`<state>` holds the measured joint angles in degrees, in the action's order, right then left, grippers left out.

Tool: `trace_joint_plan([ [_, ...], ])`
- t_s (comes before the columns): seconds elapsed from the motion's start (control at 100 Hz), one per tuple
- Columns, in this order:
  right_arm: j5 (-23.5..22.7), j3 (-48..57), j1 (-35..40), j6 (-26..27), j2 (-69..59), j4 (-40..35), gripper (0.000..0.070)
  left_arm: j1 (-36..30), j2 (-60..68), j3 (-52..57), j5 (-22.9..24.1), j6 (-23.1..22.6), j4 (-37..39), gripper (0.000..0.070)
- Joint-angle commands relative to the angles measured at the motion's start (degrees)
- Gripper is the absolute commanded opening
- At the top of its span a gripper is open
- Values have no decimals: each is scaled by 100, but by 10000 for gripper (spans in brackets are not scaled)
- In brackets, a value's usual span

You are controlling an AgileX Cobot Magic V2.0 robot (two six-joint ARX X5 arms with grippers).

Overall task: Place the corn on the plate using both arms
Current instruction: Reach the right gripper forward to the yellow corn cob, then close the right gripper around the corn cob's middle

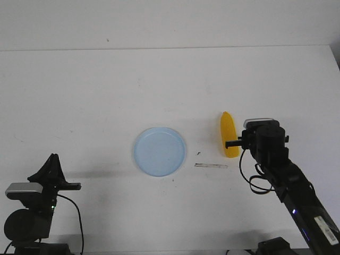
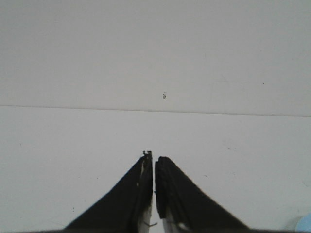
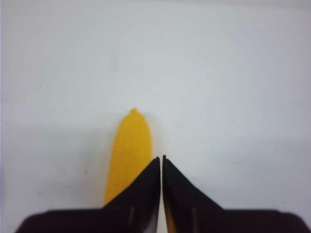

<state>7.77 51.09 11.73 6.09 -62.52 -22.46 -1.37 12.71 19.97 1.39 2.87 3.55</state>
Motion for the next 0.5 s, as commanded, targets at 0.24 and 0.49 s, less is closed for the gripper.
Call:
trace_joint_plan([
  [0.24,-179,1871,81,931,-1923,-2031,20,2,-7,61,15,-50,79,2],
  [0.49,-315,2793,52,850,-2968,-2778,345,2,-7,61,15,-50,79,1],
])
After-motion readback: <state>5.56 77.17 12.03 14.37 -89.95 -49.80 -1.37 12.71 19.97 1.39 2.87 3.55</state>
